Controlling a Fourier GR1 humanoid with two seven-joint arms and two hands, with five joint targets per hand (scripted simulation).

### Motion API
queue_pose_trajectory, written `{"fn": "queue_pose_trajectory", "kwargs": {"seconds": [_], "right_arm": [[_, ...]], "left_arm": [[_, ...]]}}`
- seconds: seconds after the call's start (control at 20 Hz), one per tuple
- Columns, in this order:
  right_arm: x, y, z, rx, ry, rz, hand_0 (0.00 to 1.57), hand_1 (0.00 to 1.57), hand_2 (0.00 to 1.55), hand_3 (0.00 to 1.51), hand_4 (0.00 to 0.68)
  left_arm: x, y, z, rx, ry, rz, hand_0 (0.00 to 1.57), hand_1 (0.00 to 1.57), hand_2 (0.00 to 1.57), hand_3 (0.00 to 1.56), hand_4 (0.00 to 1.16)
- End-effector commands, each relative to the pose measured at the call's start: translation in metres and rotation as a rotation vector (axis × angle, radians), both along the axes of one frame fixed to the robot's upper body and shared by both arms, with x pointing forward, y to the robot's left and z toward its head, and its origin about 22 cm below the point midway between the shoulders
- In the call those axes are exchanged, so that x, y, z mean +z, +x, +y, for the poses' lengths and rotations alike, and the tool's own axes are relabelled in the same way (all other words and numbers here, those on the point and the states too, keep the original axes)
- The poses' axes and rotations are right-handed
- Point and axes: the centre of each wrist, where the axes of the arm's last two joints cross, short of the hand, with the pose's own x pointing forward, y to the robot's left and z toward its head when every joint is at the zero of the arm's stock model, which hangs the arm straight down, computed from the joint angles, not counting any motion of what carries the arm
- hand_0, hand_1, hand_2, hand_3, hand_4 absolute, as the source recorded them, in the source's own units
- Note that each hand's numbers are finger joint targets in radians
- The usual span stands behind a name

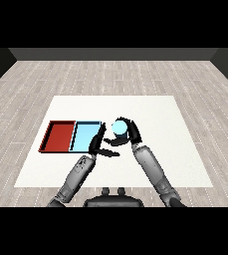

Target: Pick the blue can and put it in the blue box

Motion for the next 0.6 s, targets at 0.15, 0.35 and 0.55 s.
{"fn": "queue_pose_trajectory", "kwargs": {"seconds": [0.15,0.35,0.55], "right_arm": [[0.019,0.001,0.009,0.004,0.002,-0.003,1.49,1.49,1.46,1.38,0.570],[-0.007,0.002,-0.011,0.021,-0.004,0.000,1.49,1.49,1.45,1.38,0.564],[0.012,0.001,0.000,0.025,-0.022,-0.019,1.50,1.50,1.46,1.38,0.544]], "left_arm": [[0.010,-0.007,-0.017,0.000,0.020,0.016,0.00,0.00,0.00,0.00,0.00],[0.025,0.001,-0.019,-0.014,-0.003,0.029,0.00,0.00,0.00,0.00,0.00],[-0.004,0.002,-0.024,-0.018,0.008,0.052,0.00,0.00,0.00,0.00,0.00]]}}
